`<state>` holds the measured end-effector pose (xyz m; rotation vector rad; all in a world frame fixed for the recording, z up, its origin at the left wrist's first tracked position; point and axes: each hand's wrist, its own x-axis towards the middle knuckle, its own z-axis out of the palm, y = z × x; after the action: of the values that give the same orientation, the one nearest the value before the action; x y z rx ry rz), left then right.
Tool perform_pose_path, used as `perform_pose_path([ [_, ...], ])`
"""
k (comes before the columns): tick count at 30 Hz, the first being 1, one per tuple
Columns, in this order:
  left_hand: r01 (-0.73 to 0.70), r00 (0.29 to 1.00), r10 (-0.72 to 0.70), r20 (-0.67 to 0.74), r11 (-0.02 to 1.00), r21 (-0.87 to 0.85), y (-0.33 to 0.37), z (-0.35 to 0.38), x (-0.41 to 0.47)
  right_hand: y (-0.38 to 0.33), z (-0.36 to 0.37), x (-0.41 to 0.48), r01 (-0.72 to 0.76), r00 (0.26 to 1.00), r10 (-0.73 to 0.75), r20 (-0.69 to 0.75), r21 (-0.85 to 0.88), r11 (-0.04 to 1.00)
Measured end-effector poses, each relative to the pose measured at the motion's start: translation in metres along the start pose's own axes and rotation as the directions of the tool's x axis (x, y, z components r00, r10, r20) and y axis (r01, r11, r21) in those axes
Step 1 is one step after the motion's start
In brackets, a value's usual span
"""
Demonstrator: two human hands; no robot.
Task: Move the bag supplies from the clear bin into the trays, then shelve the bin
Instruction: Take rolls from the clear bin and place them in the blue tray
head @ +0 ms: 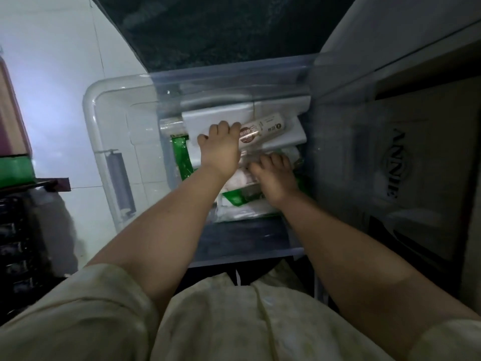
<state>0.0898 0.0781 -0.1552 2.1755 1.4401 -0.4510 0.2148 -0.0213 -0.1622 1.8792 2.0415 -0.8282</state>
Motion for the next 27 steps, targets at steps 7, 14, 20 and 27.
perform_pose_path([
  [7,0.016,0.989,-0.027,-0.147,0.997,-0.073,0.006,-0.099,-0.081,-0.029,-0.083,-0.068,0.029,0.994,-0.028,-0.107,0.013,0.999],
  [14,-0.068,0.907,0.039,-0.42,0.996,-0.053,0.017,-0.197,-0.175,-0.057,-0.168,-0.146,0.049,0.917,-0.005,-0.399,0.101,0.994],
  [20,-0.27,0.861,0.222,-0.457,0.962,-0.041,0.03,-0.216,-0.226,-0.075,-0.178,-0.213,-0.098,0.827,0.153,-0.54,0.129,0.987],
  [27,-0.52,0.783,0.492,-0.381,0.853,0.034,0.063,-0.196,-0.284,-0.125,-0.12,-0.318,-0.365,0.64,0.469,-0.608,0.296,0.882],
])
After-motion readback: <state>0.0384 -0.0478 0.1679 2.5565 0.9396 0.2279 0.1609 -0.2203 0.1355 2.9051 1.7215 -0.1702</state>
